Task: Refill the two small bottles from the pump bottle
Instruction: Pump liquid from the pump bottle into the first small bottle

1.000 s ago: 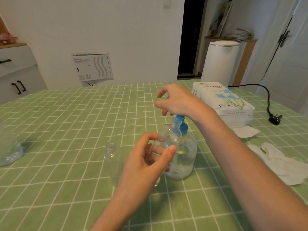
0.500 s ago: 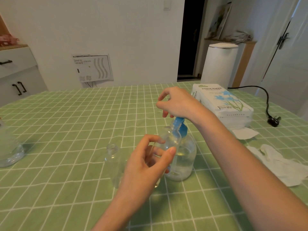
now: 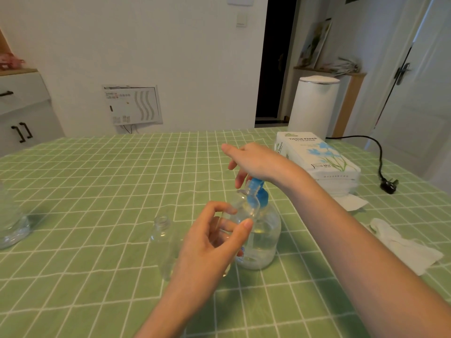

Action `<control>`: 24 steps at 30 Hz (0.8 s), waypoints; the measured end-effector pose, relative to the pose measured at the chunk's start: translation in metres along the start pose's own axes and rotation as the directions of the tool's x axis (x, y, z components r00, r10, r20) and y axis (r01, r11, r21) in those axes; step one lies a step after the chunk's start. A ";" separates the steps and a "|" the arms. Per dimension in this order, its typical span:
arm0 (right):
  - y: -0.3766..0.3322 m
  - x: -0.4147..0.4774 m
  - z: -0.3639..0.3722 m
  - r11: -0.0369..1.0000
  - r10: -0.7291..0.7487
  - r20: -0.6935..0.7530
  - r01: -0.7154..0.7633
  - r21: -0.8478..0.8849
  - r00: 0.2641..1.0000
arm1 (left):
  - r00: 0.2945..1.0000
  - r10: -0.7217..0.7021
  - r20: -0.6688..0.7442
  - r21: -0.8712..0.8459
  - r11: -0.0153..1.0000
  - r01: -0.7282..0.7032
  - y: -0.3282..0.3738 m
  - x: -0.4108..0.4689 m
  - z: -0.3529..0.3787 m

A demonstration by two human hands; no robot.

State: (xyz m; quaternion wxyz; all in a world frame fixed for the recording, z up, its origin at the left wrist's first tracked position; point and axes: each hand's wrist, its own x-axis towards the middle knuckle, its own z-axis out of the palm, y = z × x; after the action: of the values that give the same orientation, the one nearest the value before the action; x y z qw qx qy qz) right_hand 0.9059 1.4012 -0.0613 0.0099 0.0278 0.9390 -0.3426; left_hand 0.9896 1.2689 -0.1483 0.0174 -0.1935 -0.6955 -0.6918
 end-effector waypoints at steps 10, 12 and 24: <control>0.007 0.003 0.009 0.993 0.043 0.042 -0.038 -0.112 0.998 | 1.000 -0.021 0.019 0.009 1.000 0.021 -0.006 -0.003 -0.002; 0.008 0.003 0.010 0.992 0.036 0.041 -0.030 -0.124 0.998 | 0.999 -0.030 0.011 0.014 0.999 0.030 -0.007 -0.004 -0.002; 0.004 0.005 0.001 0.999 -0.003 0.044 0.005 -0.044 0.999 | 1.000 -0.014 0.007 -0.007 1.000 0.014 0.003 -0.001 0.001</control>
State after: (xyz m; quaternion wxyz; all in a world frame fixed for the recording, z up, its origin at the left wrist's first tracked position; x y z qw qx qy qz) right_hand 0.9011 1.4037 -0.0648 0.0305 0.0183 0.9460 -0.3222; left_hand 0.9918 1.2697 -0.1461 0.0095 -0.1908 -0.6944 -0.6937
